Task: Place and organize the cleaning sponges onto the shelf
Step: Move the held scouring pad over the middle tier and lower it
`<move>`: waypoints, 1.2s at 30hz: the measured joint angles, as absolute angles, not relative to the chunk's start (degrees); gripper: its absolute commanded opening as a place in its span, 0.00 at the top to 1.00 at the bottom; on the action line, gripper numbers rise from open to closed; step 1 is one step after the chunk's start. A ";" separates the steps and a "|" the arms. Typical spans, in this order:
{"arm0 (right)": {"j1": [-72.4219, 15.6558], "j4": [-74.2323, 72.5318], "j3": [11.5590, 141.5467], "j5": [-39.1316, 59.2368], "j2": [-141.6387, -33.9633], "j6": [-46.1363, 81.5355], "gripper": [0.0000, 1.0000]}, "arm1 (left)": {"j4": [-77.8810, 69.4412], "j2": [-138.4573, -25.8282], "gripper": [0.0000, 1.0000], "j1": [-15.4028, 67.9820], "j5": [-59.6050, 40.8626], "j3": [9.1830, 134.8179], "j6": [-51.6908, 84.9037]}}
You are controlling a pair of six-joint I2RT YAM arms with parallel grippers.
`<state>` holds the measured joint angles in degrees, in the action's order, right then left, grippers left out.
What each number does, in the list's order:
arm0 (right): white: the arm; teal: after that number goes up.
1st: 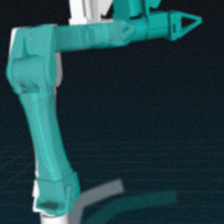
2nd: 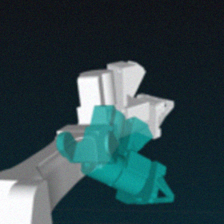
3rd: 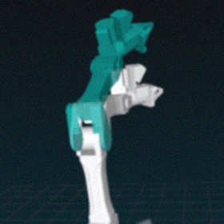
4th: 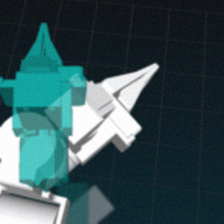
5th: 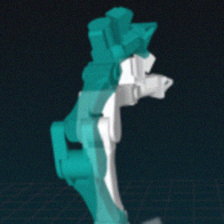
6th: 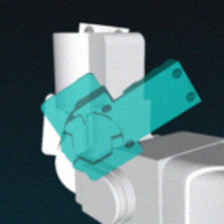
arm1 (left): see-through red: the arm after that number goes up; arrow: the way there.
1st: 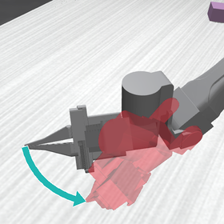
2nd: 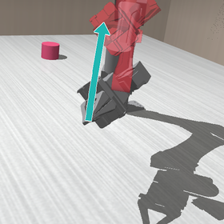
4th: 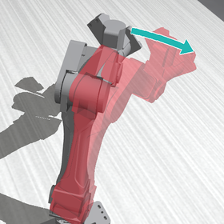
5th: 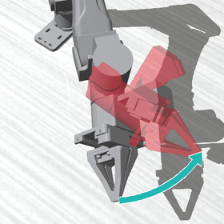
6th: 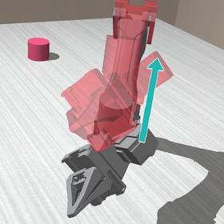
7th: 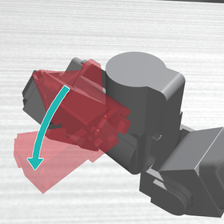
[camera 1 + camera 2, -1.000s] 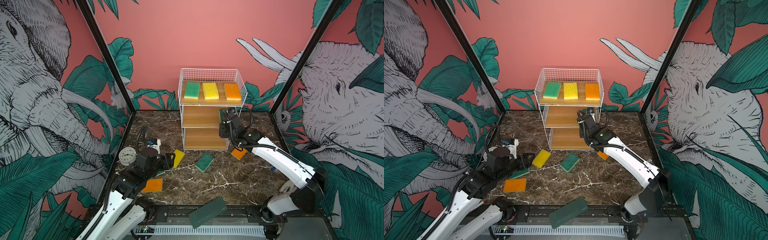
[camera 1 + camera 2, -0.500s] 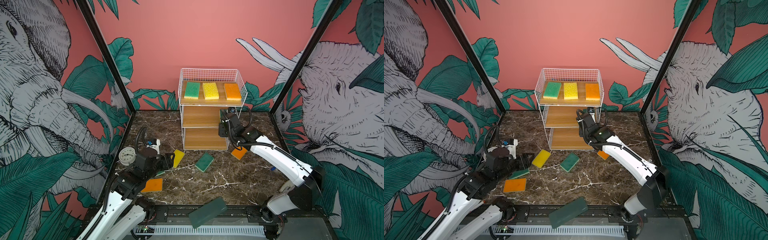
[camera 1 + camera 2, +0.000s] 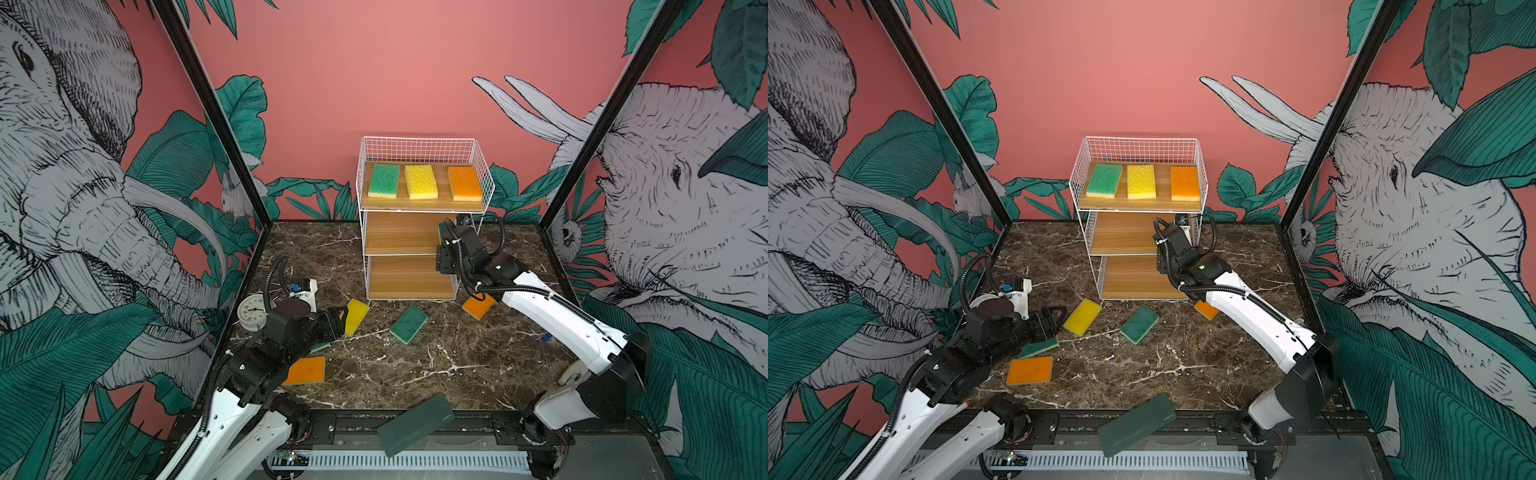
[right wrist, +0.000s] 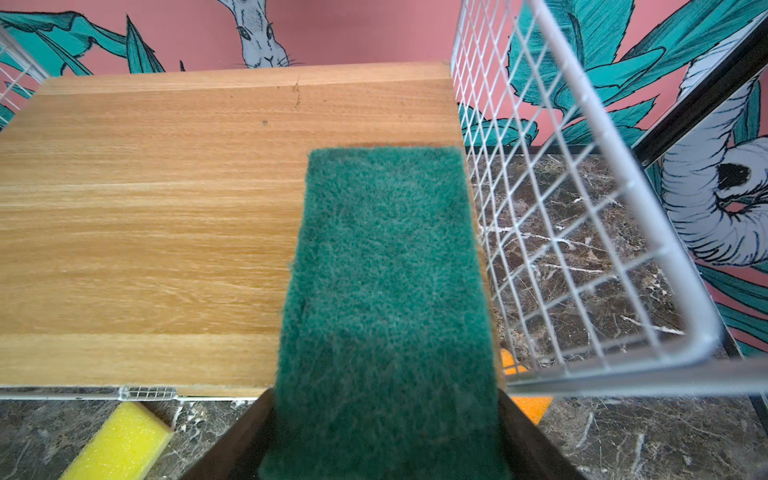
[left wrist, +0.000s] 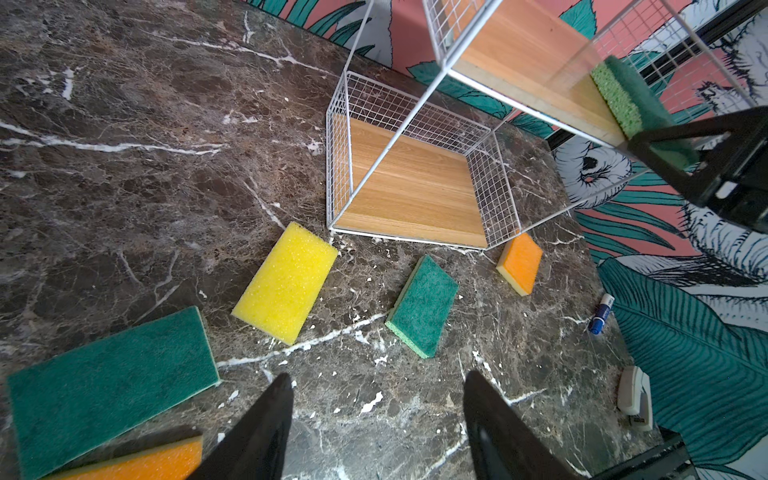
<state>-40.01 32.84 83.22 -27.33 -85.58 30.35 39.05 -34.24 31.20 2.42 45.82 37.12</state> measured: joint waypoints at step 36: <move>-45.67 35.51 80.73 -29.10 -71.42 28.53 0.65 | 42.33 -30.28 0.34 31.20 2.59 45.71 37.76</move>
<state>-45.67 35.51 80.73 -29.10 -71.42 28.53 42.33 -30.28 31.20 2.59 45.71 37.76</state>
